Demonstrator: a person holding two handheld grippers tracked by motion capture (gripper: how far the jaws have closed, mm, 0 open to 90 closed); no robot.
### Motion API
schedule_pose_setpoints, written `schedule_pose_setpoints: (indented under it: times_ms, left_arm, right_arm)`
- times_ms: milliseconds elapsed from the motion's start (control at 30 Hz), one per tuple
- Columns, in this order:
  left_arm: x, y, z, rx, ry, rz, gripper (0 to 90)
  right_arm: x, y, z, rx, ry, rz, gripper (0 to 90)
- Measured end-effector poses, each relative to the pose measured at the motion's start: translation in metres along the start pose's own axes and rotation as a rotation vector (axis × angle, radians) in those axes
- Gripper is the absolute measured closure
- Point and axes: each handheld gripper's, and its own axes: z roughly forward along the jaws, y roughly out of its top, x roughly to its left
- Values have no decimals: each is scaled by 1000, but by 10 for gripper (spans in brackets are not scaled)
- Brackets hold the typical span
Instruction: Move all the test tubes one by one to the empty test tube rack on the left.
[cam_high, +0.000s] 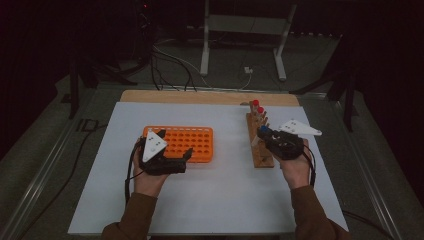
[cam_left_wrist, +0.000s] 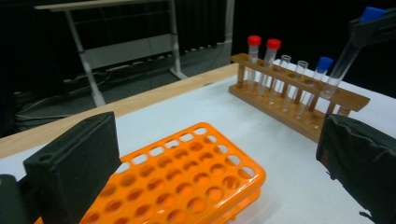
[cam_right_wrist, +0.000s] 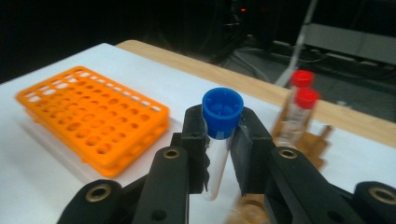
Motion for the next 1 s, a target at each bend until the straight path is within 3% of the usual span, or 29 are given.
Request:
schedule_pose_setpoints:
  times_ms: [233,367,567,833,1000]
  left_arm:
    - [-10,-2,22,27,-35,-1,0]
    - [-17,-3,29,35,-54,1,49]
    - [-37,-2,49,65,-111,21,91]
    - [-58,-4,74,101,-138,64,246]
    - [-67,-2,81,104,-150,99,453]
  right_arm:
    - [17,-2,17,15,66,7,766]
    - [24,-3,22,23,86,3,766]
    - [41,-6,33,30,138,9,765]
    - [54,-5,39,34,184,10,765]
    - [58,-6,40,40,197,6,764]
